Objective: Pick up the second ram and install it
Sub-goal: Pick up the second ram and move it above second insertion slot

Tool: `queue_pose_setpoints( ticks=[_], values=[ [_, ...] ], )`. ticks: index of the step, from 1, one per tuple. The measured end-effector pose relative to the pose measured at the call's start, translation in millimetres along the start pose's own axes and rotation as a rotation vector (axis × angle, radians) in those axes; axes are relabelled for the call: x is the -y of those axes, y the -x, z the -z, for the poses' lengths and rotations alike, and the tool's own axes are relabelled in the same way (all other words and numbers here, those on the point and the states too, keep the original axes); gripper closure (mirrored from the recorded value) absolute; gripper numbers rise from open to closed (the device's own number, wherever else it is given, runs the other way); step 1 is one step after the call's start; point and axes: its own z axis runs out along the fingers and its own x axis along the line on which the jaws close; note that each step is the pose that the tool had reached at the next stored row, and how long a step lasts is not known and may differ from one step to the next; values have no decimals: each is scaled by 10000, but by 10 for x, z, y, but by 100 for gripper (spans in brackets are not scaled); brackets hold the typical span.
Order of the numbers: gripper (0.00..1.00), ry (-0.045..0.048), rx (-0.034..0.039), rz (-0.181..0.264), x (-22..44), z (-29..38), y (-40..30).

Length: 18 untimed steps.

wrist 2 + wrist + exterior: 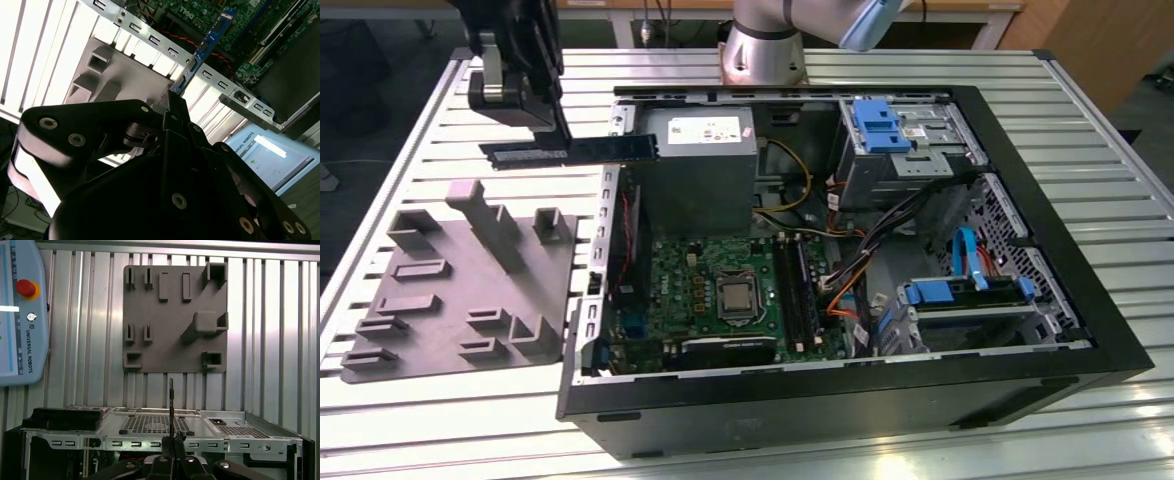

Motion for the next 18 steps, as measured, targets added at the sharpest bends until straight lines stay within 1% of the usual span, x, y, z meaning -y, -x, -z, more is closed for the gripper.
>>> queue_pose_setpoints(
  ticks=[18],
  values=[
    [88, 0, 1, 0, 91, 2, 2]
  ],
)
